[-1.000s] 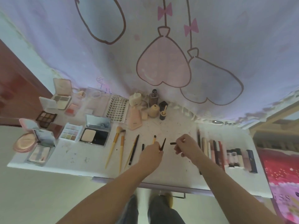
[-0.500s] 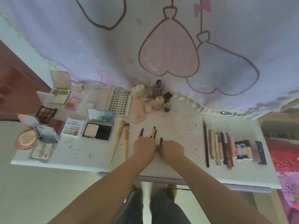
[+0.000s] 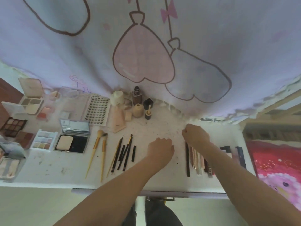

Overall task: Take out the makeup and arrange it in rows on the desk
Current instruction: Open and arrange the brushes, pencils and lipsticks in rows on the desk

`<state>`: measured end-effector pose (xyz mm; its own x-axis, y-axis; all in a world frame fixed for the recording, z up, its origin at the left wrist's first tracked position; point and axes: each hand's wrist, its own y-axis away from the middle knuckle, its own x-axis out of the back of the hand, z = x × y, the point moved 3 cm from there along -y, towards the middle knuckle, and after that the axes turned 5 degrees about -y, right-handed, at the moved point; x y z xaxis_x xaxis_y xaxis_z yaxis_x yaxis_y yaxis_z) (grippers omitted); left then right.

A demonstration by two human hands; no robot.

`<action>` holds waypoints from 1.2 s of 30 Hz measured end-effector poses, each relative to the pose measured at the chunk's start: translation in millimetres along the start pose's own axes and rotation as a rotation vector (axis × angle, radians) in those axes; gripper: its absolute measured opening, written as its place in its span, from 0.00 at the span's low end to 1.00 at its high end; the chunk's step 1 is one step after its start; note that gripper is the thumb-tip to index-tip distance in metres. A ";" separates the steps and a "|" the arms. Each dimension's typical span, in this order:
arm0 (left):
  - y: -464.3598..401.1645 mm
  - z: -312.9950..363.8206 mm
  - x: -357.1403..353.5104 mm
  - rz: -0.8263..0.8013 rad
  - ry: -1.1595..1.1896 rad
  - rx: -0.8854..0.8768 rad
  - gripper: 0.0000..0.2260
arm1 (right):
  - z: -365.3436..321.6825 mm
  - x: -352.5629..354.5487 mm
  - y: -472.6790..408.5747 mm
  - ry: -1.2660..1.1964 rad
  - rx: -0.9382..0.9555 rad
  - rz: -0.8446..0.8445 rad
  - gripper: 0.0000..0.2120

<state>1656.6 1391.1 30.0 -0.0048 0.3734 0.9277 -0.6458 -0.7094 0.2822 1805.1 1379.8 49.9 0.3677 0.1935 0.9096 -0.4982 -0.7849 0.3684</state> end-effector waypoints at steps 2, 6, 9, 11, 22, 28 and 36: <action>-11.0 25.2 -10.0 -0.047 0.026 0.008 0.14 | 13.9 2.6 -13.3 0.043 -0.021 -0.009 0.15; -25.2 48.8 -23.8 -0.095 0.002 0.051 0.15 | 14.8 -6.6 -25.4 0.147 0.055 -0.009 0.18; -29.2 47.3 -26.3 -0.107 0.006 0.102 0.15 | 6.8 -11.4 -28.6 0.163 0.075 -0.039 0.15; -28.9 42.0 -25.8 -0.135 0.064 0.153 0.16 | 1.5 -14.7 -29.5 0.060 0.065 -0.093 0.13; 5.0 -13.3 25.2 -0.182 0.680 0.195 0.22 | -47.3 -1.7 -2.2 -0.835 -0.062 -0.307 0.14; 41.9 -43.1 23.0 -0.321 0.578 0.175 0.22 | -30.9 23.7 2.0 -1.380 -0.294 -0.230 0.13; 20.4 -75.8 15.8 -0.261 0.449 0.286 0.17 | -48.5 -32.5 50.6 -0.924 -0.212 -0.302 0.01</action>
<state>1585.4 1427.8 31.9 -0.2363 0.7291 0.6423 -0.4374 -0.6701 0.5997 1729.8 1362.3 48.3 0.9247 -0.2371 0.2977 -0.3793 -0.6397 0.6686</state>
